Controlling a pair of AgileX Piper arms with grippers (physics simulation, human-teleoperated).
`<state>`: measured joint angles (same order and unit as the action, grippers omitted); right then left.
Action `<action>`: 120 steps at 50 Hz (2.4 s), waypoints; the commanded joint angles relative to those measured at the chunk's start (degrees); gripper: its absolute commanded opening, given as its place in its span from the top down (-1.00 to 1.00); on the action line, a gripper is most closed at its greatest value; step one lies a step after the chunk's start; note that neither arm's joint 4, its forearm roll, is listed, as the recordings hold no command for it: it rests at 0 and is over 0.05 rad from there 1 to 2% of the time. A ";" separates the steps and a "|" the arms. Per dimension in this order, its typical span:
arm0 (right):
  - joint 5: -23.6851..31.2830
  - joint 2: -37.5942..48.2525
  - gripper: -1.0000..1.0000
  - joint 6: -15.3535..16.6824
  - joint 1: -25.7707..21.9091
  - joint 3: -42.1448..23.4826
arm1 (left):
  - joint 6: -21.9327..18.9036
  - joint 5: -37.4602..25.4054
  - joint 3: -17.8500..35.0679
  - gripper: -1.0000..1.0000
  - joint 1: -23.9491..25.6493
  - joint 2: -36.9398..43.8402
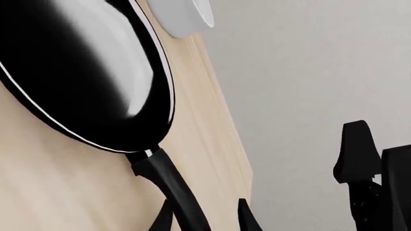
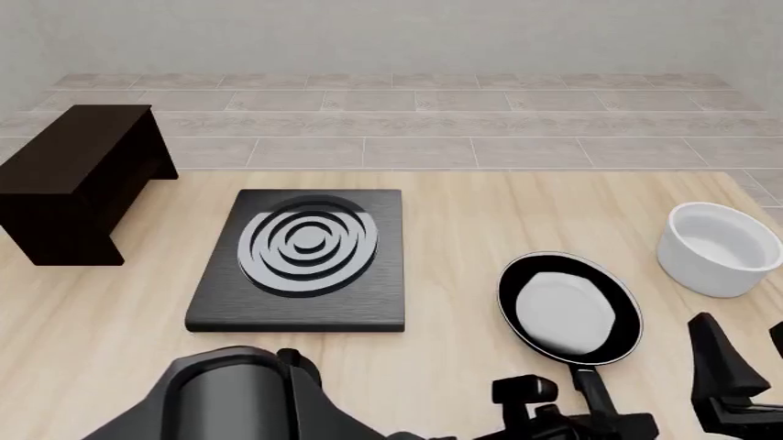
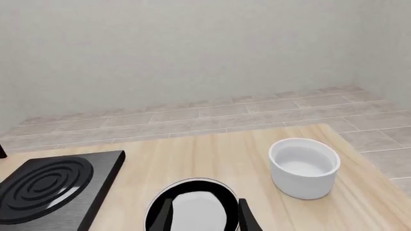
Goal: Put the frying pan on top of the cabinet.
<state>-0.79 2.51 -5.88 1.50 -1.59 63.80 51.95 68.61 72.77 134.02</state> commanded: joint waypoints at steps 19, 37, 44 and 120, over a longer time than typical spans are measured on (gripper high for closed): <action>-0.22 -0.24 -1.00 -0.17 0.01 0.54 | 10.79 -4.58 -0.12 1.00 0.79 0.64; -0.15 -0.44 -1.00 0.17 -0.26 0.75 | 11.18 -0.91 -3.88 1.00 -0.29 -1.87; 0.33 -0.87 -1.00 0.21 -0.28 0.63 | 6.83 -2.37 -7.14 1.00 -2.69 -8.61; 0.78 -2.44 -1.00 1.12 -0.74 1.52 | -12.79 -28.18 -11.49 1.00 -38.87 -52.57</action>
<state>-0.01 0.09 -4.95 0.89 -0.11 52.08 26.07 54.06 39.32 84.33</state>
